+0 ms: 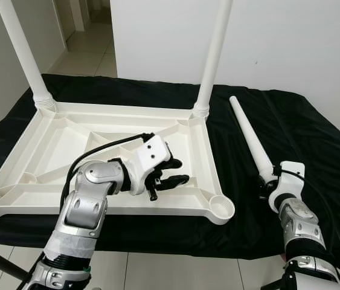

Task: Building children table

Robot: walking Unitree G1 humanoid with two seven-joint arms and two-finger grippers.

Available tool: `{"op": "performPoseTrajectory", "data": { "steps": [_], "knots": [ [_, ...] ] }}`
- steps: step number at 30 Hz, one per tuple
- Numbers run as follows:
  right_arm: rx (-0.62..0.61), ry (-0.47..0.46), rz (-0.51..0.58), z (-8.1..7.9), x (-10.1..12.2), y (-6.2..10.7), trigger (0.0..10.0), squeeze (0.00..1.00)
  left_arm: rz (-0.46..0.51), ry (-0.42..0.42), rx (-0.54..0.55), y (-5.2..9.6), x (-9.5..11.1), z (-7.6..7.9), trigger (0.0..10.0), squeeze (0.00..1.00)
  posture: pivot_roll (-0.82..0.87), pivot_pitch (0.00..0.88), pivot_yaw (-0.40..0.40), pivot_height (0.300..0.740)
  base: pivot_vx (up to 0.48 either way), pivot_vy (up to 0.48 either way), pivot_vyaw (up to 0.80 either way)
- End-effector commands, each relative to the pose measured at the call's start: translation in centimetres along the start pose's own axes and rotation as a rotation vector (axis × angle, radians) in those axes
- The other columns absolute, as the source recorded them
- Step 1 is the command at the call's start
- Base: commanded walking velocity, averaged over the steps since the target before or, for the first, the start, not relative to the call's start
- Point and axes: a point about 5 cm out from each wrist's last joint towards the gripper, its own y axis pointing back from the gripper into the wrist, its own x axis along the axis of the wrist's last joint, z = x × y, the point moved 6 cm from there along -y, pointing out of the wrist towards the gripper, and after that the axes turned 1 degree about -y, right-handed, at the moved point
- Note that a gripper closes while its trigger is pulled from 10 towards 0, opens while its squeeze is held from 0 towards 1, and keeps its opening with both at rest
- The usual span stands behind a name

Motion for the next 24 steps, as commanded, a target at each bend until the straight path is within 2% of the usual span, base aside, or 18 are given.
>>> {"op": "performPoseTrajectory", "data": {
  "steps": [1, 5, 6, 10, 11, 12, 13, 15, 16, 17, 18, 19, 21, 22, 24],
  "knots": [
    [0.008, 0.003, 0.013, -0.1, 0.4, -0.2, 0.0, 0.0, 0.083, 0.022, 0.375, -0.8, 2.5, -3.4, 10.0, 0.0, -0.03, 0.0, -0.046, 0.74, 0.0, 0.0, 0.0],
    [0.008, 0.009, 0.023, -0.4, 0.4, -0.2, 0.0, 0.0, 0.086, 0.023, 0.374, -0.9, 2.6, -3.3, 10.0, 0.0, -0.03, 0.0, -0.056, 0.74, 0.0, 0.0, 0.0],
    [-0.001, 0.035, 0.052, -0.8, 0.7, -0.2, 10.0, 0.0, 0.087, 0.021, 0.369, -1.0, 2.6, -3.2, 10.0, 0.0, -0.03, 0.0, -0.056, 0.74, 0.0, 0.0, 0.0],
    [-0.035, 0.062, 0.148, -1.5, 1.6, -0.1, 10.0, 0.0, 0.087, 0.008, 0.359, -1.2, 2.5, -3.0, 10.0, 0.0, -0.03, 0.0, -0.059, 0.74, 0.0, 0.0, 0.0],
    [-0.05, 0.051, 0.223, -2.2, 2.5, 0.2, 10.0, 0.0, 0.087, 0.004, 0.358, -1.1, 2.5, -3.1, 10.0, 0.0, -0.03, 0.0, -0.059, 0.74, 0.0, 0.0, 0.0],
    [-0.05, 0.051, 0.223, -2.2, 2.5, 0.2, 10.0, 0.0, 0.087, 0.004, 0.358, -1.1, 2.5, -3.1, 10.0, 0.0, -0.03, 0.0, -0.059, 0.74, 0.0, 0.0, 0.0],
    [-0.058, 0.038, 0.282, -3.2, 3.1, 0.5, 10.0, 0.0, 0.09, 0.005, 0.359, -1.0, 2.5, -3.3, 10.0, 0.0, -0.04, 0.0, -0.054, 0.74, 0.0, 0.0, 0.0],
    [-0.058, 0.038, 0.282, -3.2, 3.1, 0.5, 10.0, 0.0, 0.09, 0.005, 0.359, -1.0, 2.5, -3.3, 10.0, 0.0, -0.04, 0.0, -0.054, 0.74, 0.0, 0.0, 0.0],
    [-0.06, 0.028, 0.317, -3.9, 3.4, 0.7, 10.0, 0.0, 0.091, 0.006, 0.361, -1.0, 2.5, -3.4, 10.0, 0.0, -0.04, 0.0, -0.054, 0.74, 0.0, 0.0, 0.0],
    [-0.06, 0.028, 0.317, -3.9, 3.4, 0.7, 10.0, 0.0, 0.091, 0.006, 0.361, -1.0, 2.5, -3.4, 10.0, 0.0, -0.04, 0.0, -0.054, 0.74, 0.0, 0.0, 0.0],
    [-0.046, 0.002, 0.365, -5.2, 3.9, 1.0, 10.0, 0.0, 0.093, 0.007, 0.369, -0.8, 2.5, -3.8, 10.0, 0.0, -0.04, 0.0, -0.051, 0.74, 0.0, 0.0, 0.0],
    [-0.046, 0.002, 0.365, -5.2, 3.9, 1.0, 10.0, 0.0, 0.093, 0.007, 0.369, -0.8, 2.5, -3.8, 10.0, 0.0, -0.04, 0.0, -0.051, 0.74, 0.0, 0.0, 0.0],
    [-0.011, -0.03, 0.44, -7.2, 4.8, 1.6, 10.0, 0.0, 0.094, 0.006, 0.383, -0.5, 2.5, -4.4, 10.0, 0.0, -0.04, 0.0, -0.052, 0.74, 0.0, 0.0, 0.0],
    [-0.011, -0.03, 0.44, -7.2, 4.8, 1.6, 10.0, 0.0, 0.094, 0.006, 0.383, -0.5, 2.5, -4.4, 10.0, 0.0, -0.04, 0.0, -0.052, 0.74, 0.0, 0.0, 0.0],
    [0.04, -0.059, 0.493, -8.9, 5.8, 1.8, 10.0, 0.0, 0.097, 0.003, 0.397, -0.3, 2.5, -4.8, 10.0, 0.0, -0.04, 0.0, -0.059, 0.74, 0.0, 0.0, 0.0]
  ]
}}
